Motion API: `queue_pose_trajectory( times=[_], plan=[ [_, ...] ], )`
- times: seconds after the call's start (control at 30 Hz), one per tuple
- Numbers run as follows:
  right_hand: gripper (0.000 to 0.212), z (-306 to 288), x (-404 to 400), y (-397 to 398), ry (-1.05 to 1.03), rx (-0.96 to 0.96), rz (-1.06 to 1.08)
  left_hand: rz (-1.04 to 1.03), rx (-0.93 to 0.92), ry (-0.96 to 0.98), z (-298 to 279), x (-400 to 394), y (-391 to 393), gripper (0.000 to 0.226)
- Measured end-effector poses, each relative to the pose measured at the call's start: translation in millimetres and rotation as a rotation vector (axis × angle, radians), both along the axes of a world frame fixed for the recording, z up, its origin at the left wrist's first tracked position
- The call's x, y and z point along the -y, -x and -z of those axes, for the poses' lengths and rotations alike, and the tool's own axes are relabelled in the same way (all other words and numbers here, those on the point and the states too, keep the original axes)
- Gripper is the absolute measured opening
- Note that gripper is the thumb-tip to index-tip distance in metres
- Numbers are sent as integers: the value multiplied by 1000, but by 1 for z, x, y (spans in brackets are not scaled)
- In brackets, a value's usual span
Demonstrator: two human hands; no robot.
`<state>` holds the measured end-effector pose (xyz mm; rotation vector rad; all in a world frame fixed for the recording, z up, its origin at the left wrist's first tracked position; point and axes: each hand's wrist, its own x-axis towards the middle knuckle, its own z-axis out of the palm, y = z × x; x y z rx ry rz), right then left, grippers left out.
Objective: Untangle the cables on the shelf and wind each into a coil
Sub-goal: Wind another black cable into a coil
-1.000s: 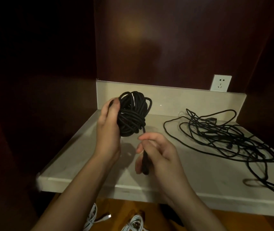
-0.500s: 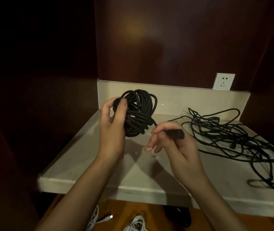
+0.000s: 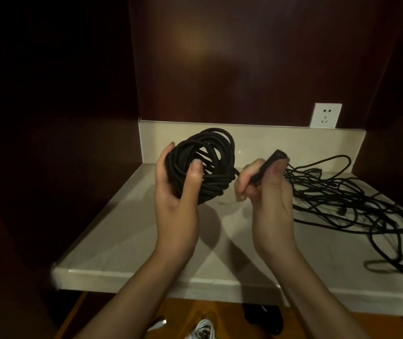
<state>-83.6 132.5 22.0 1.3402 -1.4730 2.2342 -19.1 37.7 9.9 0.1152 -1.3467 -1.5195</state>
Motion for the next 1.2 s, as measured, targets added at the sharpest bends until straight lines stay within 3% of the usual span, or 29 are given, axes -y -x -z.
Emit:
queue_pose_trajectory(
  times=[0.17,0.27,0.4,0.5,0.67,0.73,0.83,0.93,1.1,1.2],
  plan=[
    [63,-5,-4,2,-53,-65,47,66,-8,-50,-1,-1,2,38],
    [50,1,-5,2,-52,-136,57,6,-12,2,-5,-1,-1,43],
    [37,2,-6,5,-34,-258,137,-75,18,71,-9,2,-4,31],
    [28,-4,-8,7,-53,-328,211,-93,57,83,-12,5,-6,37],
    [18,-6,-5,3,-15,-320,126,-34,90,-21,-12,6,-5,48],
    [11,-3,-3,4,-62,-481,277,34,86,-129,-16,4,-5,53],
    [20,8,2,7,-156,-711,532,94,94,-226,-21,5,-5,61],
    [22,16,8,5,-188,-785,639,66,103,-227,-24,7,-7,61],
    [22,9,11,6,-217,-792,641,3,120,-196,-22,8,-9,69],
    [20,3,8,6,-274,-834,660,-39,128,-160,-22,8,-11,58]
  ],
)
